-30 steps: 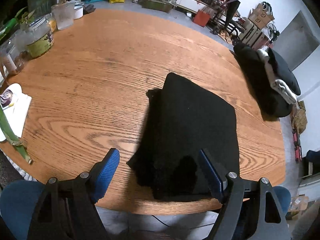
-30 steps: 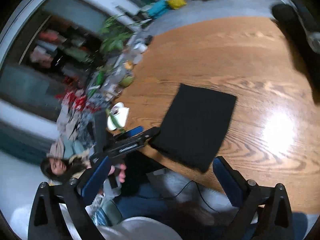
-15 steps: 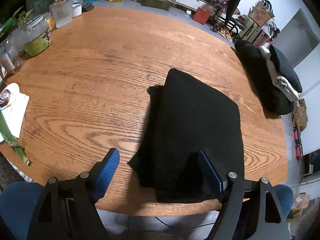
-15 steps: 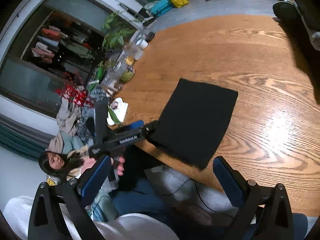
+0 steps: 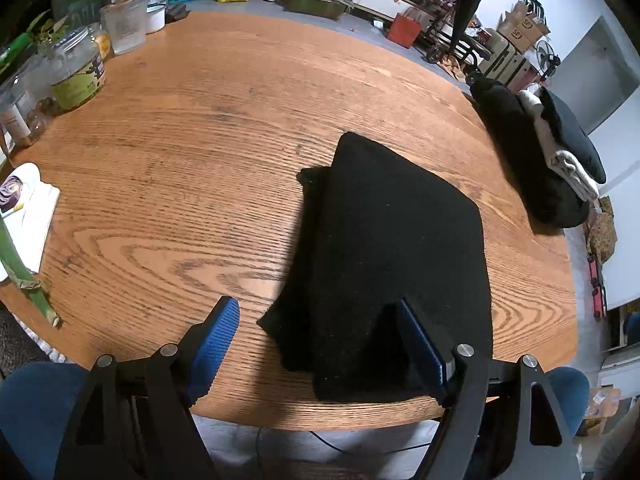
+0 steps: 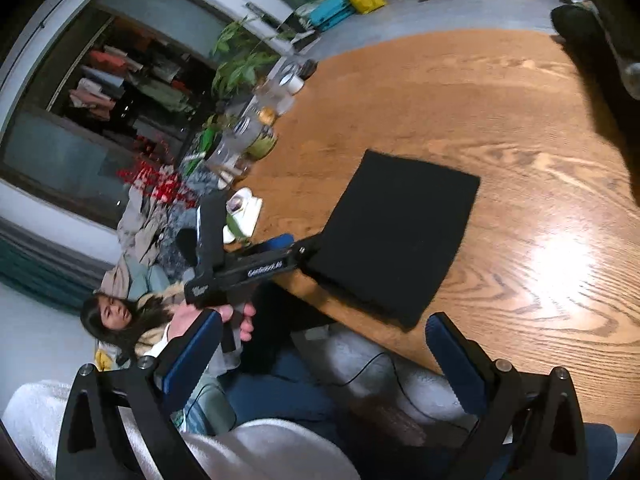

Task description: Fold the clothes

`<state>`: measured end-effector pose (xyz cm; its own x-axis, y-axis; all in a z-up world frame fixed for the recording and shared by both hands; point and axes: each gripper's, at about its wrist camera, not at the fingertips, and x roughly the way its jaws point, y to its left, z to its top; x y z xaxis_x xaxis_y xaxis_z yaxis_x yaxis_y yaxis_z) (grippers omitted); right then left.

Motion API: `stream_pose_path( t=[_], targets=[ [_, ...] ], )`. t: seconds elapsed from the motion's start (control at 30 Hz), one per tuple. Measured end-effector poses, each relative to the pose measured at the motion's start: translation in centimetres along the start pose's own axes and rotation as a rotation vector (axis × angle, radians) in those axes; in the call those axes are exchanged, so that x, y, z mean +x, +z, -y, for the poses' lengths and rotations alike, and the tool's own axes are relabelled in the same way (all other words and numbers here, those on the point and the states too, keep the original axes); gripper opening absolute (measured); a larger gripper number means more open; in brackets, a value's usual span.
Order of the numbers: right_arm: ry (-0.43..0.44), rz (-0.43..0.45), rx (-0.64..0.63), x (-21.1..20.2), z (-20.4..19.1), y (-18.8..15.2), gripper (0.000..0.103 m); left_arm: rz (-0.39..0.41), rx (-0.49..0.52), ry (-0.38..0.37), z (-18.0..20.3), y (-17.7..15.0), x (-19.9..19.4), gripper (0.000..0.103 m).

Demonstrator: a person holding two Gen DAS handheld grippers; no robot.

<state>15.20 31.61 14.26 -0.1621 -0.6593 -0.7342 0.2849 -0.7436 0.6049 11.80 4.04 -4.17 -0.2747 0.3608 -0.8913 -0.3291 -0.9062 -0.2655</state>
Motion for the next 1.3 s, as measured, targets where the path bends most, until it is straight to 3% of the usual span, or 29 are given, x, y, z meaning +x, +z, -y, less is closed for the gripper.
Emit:
stream_pose_path(
  t=[0.1,0.33,0.47,0.57,0.67,0.77,0.93,1.2,1.3],
  targets=[
    [-0.013,0.036,-0.002,-0.8,0.1,0.1,0.103,-0.004,0.005,0.001,0.1,0.0,0.2,0.081],
    [0.003,-0.011,-0.026,0.0,0.0,-0.5,0.103,-0.005,0.015,0.000,0.2,-0.2,0.3,0.081],
    [-0.015,0.055,0.009,0.5,1.9,-0.3,0.103,-0.007,0.021,-0.004,0.0,-0.2,0.3,0.081],
    [0.000,0.038,0.195,3.2,6.8,0.4,0.103,-0.007,0.038,-0.013,0.0,-0.1,0.4,0.081],
    [0.070,0.009,0.454,5.7,12.1,0.1,0.103,-0.007,0.043,-0.035,-0.1,0.1,0.4,0.081],
    [0.061,0.040,0.547,6.1,13.9,-0.4,0.103,0.003,0.062,-0.052,-0.2,0.2,0.2,0.081],
    [-0.016,0.082,0.546,5.2,12.7,-0.9,0.103,0.005,0.109,-0.061,-0.2,0.2,0.4,0.081],
    [-0.334,0.200,0.350,5.3,10.6,-0.1,0.103,-0.034,0.151,-0.083,-0.7,1.3,0.4,0.081],
    [-0.158,0.193,0.324,6.8,11.8,0.0,0.100,-0.086,0.136,-0.140,-1.4,1.6,0.9,0.081]
  ],
)
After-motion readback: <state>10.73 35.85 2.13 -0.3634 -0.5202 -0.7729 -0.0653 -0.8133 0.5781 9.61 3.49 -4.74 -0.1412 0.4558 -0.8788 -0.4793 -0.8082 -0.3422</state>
